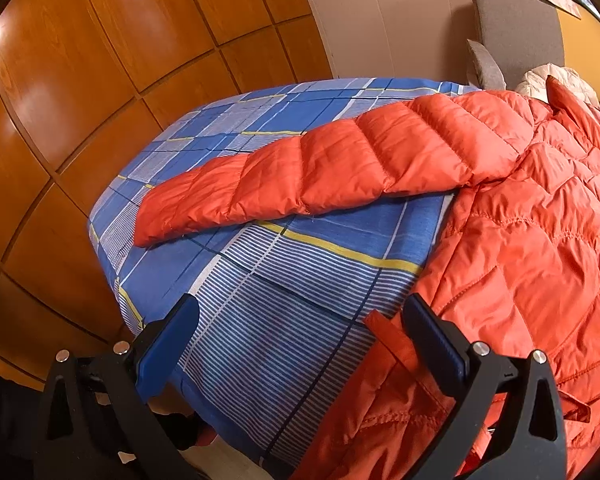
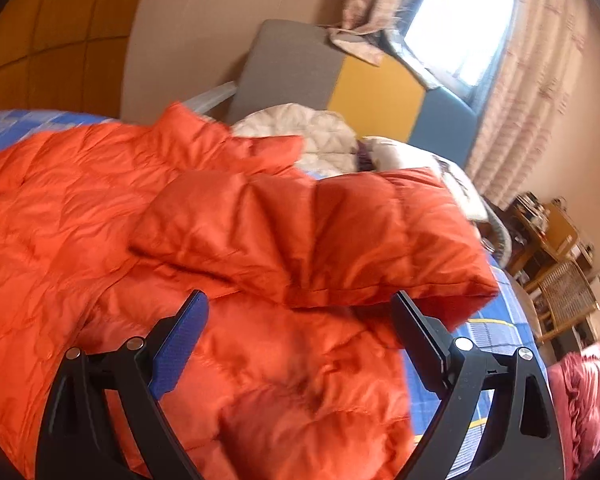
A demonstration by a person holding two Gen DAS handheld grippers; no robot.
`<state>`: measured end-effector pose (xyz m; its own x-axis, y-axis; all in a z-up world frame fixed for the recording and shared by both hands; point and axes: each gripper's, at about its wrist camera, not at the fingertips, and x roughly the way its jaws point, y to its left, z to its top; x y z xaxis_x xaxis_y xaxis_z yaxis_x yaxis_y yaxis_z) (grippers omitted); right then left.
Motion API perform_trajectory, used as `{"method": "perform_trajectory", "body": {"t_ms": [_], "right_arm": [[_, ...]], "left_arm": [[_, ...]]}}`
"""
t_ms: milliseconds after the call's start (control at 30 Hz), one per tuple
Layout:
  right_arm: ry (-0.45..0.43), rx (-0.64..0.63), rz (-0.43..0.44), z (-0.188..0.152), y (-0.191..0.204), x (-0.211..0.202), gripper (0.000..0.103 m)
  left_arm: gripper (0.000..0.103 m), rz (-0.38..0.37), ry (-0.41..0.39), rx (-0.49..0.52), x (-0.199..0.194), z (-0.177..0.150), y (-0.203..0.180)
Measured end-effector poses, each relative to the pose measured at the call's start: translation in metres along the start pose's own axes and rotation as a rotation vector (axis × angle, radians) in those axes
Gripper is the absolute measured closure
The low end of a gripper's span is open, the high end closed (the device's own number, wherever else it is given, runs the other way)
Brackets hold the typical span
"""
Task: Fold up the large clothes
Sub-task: 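Withdraw the open right tool from the folded sleeve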
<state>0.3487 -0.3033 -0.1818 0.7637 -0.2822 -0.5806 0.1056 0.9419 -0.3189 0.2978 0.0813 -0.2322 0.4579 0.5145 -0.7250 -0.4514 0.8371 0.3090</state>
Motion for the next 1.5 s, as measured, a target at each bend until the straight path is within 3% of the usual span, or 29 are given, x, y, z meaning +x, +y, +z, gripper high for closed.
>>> {"method": "perform_trajectory", "body": {"t_ms": [67, 133, 300, 433, 467, 533, 633, 767, 833, 967, 1067, 1133, 1167, 1333, 1500], "right_arm": [[-0.011, 0.013, -0.015, 0.004, -0.006, 0.000, 0.013], [-0.012, 0.001, -0.034, 0.009, -0.008, 0.002, 0.022], [0.028, -0.036, 0.189, 0.028, 0.021, 0.012, 0.022], [0.098, -0.172, 0.180, 0.040, 0.072, 0.051, 0.026], [0.132, -0.186, 0.171, 0.042, 0.077, 0.064, 0.031], [0.198, -0.160, 0.180, 0.045, 0.078, 0.086, 0.067], [0.215, -0.049, 0.206, 0.056, 0.072, 0.091, 0.101], [0.101, -0.074, 0.288, 0.068, 0.100, 0.061, 0.101], [0.122, -0.089, 0.361, 0.065, 0.122, 0.062, 0.101], [0.148, -0.128, 0.323, 0.055, 0.141, 0.073, 0.098], [0.115, -0.192, 0.280, 0.053, 0.144, 0.062, 0.078], [0.050, -0.216, 0.247, 0.052, 0.137, 0.044, 0.042], [0.023, -0.217, 0.238, 0.051, 0.133, 0.037, 0.037], [-0.041, -0.253, 0.141, 0.042, 0.114, 0.013, 0.037], [-0.021, -0.246, 0.083, 0.029, 0.099, 0.010, 0.037]], "left_arm": [[0.002, 0.002, 0.001, 0.005, 0.001, 0.000, -0.001], [0.002, 0.008, -0.001, 0.006, 0.000, -0.001, -0.002], [0.002, 0.015, -0.006, 0.009, 0.000, -0.002, -0.003], [0.002, 0.008, -0.007, 0.011, 0.000, -0.002, -0.002], [0.002, 0.004, -0.006, 0.012, 0.000, -0.002, -0.002], [0.002, -0.004, -0.005, 0.009, 0.000, -0.002, -0.001], [0.002, -0.012, 0.000, 0.008, 0.002, -0.002, 0.000], [0.002, -0.022, -0.002, 0.002, 0.003, -0.004, 0.002], [0.002, -0.021, 0.000, 0.001, 0.005, -0.005, 0.001], [0.002, -0.022, 0.006, 0.004, 0.007, -0.006, 0.001], [0.002, -0.019, 0.005, 0.008, 0.007, -0.006, -0.001], [0.002, -0.018, 0.006, 0.003, 0.007, -0.007, -0.001], [0.002, -0.018, 0.007, 0.002, 0.007, -0.007, -0.001], [0.002, -0.017, 0.004, 0.000, 0.005, -0.009, -0.001], [0.002, -0.020, 0.003, 0.001, 0.004, -0.009, -0.001]]}}
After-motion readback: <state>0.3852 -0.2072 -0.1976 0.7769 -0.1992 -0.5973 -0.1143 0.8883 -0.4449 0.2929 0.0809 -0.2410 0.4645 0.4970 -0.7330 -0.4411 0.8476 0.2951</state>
